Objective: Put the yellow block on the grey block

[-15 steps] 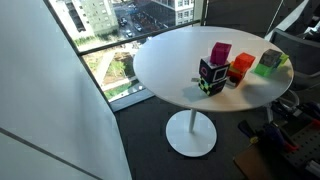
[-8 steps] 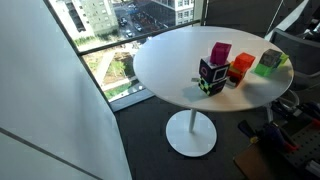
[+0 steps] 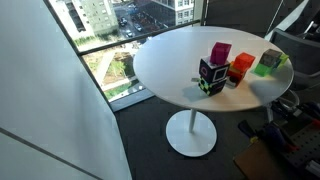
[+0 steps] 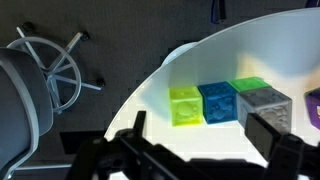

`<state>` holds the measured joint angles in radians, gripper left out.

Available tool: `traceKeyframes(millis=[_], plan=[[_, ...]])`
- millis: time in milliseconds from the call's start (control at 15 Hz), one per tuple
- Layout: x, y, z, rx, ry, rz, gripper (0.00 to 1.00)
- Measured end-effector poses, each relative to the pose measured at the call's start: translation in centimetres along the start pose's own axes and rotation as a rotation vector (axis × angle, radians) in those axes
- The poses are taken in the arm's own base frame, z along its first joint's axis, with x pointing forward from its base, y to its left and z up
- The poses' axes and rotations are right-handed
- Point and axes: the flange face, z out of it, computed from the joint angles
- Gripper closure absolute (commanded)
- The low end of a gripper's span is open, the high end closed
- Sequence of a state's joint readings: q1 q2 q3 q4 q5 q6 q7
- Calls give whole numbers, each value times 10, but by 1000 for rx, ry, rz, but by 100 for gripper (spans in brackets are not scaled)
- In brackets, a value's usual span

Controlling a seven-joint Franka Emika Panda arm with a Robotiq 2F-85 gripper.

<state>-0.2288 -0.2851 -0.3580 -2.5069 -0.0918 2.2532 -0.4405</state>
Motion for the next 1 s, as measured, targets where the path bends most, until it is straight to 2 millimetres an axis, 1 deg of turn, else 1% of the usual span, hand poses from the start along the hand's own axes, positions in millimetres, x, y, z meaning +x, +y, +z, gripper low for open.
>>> traceKeyframes(millis=[200, 533, 1000], plan=[[-4, 8, 12, -6, 2, 22, 0], [-6, 13, 33, -7, -24, 33, 0], [-2, 16, 63, -15, -60, -36, 0]])
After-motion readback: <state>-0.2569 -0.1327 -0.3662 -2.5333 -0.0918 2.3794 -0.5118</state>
